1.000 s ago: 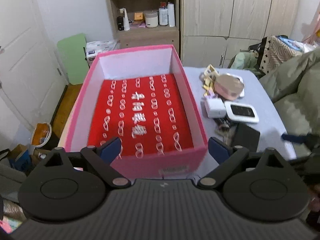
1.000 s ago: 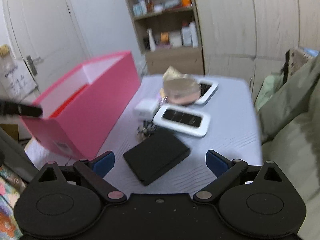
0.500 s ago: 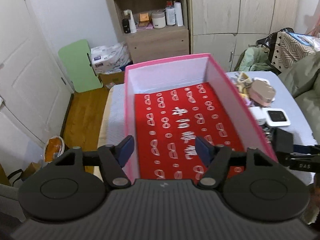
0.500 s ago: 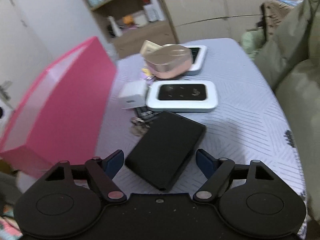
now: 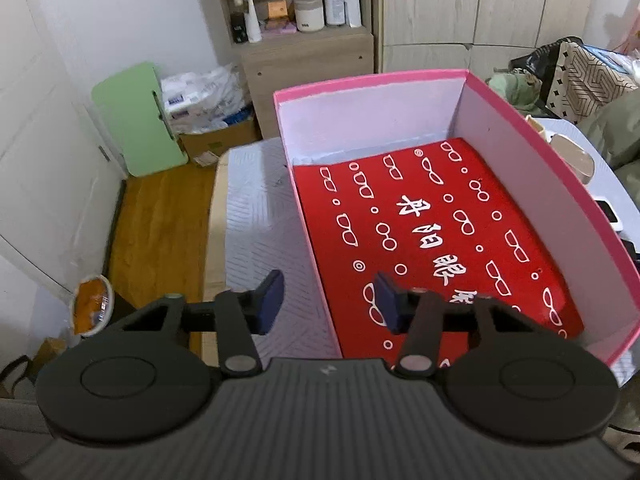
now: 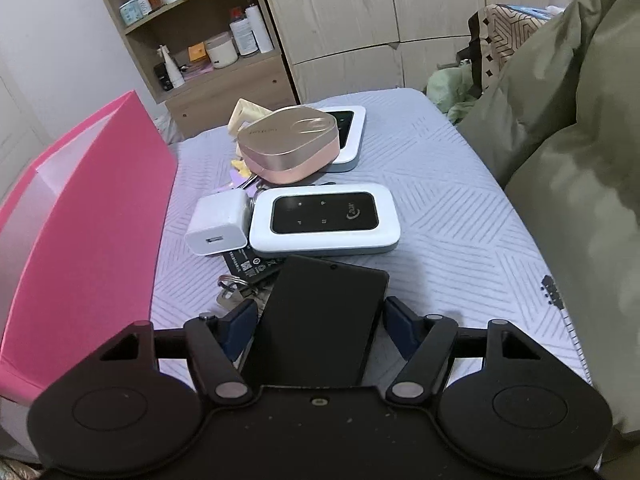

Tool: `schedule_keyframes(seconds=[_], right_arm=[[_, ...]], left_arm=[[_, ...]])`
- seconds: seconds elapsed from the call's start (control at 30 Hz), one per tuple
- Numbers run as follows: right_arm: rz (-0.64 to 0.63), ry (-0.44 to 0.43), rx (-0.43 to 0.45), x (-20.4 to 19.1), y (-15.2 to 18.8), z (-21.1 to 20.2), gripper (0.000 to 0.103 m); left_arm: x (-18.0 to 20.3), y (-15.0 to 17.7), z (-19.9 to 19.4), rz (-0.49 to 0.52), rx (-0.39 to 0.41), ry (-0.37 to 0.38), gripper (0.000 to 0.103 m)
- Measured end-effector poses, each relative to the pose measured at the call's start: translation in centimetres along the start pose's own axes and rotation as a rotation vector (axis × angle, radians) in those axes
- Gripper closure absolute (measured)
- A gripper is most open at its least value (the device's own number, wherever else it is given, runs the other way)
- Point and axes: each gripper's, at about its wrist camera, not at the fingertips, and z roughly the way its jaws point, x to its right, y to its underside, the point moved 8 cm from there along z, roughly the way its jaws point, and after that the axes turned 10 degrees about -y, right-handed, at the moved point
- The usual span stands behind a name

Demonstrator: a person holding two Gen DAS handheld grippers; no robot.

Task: Organize rigid objects
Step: 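Carry the power bank with the right gripper into the pink box and release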

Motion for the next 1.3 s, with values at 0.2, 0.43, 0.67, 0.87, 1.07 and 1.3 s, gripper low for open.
schedule_keyframes(seconds=[0.2,0.43,0.67,0.87,1.07,1.3], right_arm=[[0.001,-0.058,0.06,-0.8,-1.1,-1.6,0.031],[-0.071,-0.093,0.157,-3.4,-2.8,-3.6,0.031],[-0.151,-0.146,0.245,-6.8,-5.2,-6.5,0.031],[-0.21,-0.314,0.248,-12.3,-8.4,-8.4,0.031],[-0.271,-0.44,0.089,-19.0,-11.1,-4.5,0.031],[-0.271,-0.421,-0.146,-23.3,-11.9,5.7,0.031]], left_arm=[[0.1,0.2,1.0,-0.038,0.006,0.038,0.078],[-0.7,0.4,1.2,-0.127,0.054,-0.002,0.094],[0.1,0.4,1.2,-0.142,0.094,-0.022,0.094],[0.5,0.2,1.2,-0.159,0.143,-0.032,0.094],[0.8,-0.1,1.5,-0.162,0.145,-0.048,0.094],[0.6,0.0,1.8,-0.196,0.135,-0.041,0.096]])
